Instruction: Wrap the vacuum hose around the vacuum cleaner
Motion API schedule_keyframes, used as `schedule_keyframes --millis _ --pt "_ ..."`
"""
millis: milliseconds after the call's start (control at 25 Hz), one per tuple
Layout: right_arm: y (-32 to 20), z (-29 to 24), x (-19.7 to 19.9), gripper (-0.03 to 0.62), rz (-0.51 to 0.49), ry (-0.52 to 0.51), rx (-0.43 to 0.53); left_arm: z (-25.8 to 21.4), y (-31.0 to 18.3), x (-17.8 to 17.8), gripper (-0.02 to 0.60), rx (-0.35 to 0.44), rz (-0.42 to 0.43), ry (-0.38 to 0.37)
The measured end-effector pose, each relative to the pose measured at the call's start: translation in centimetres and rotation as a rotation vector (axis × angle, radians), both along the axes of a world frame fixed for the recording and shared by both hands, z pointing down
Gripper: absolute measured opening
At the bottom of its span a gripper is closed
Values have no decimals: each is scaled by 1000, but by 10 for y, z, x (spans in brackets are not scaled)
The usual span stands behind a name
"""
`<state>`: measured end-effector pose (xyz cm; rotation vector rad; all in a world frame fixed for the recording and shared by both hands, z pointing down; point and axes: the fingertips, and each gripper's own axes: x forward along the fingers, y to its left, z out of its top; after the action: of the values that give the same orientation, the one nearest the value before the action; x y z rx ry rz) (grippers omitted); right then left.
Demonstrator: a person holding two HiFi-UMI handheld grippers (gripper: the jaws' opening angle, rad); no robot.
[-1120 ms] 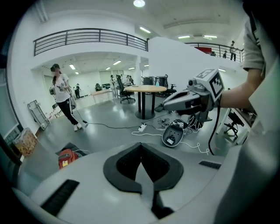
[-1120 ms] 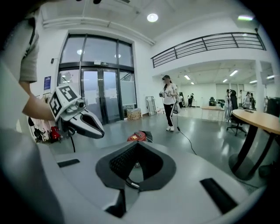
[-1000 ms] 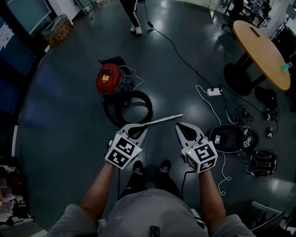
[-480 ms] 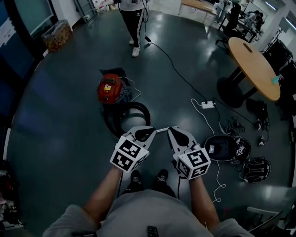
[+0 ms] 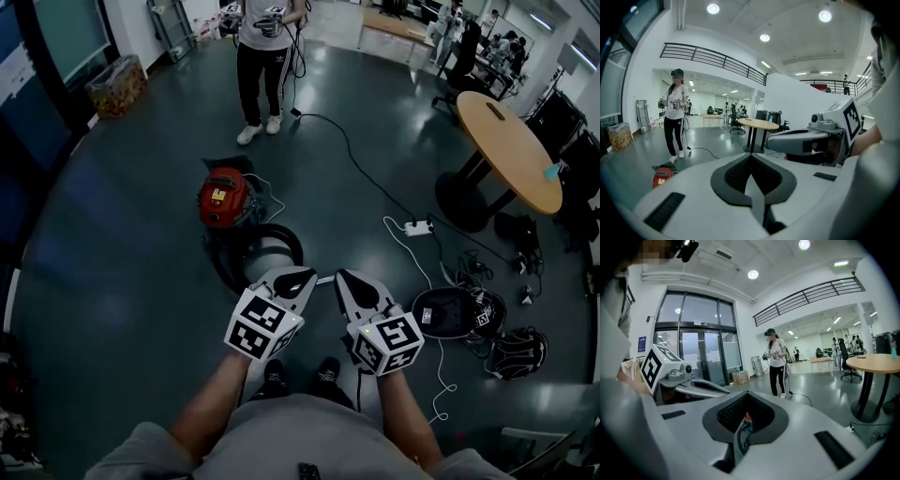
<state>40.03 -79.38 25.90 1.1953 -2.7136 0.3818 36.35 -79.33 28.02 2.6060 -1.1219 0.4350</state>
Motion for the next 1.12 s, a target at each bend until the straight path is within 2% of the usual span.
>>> schedule_keyframes --millis 520,1120 --pt "-2 -7 2 3 -15 -10 24 -8 -2 2 8 -12 -16 30" --pt "4 -12 8 3 -8 -33 42 -9 4 1 8 2 -22 30"
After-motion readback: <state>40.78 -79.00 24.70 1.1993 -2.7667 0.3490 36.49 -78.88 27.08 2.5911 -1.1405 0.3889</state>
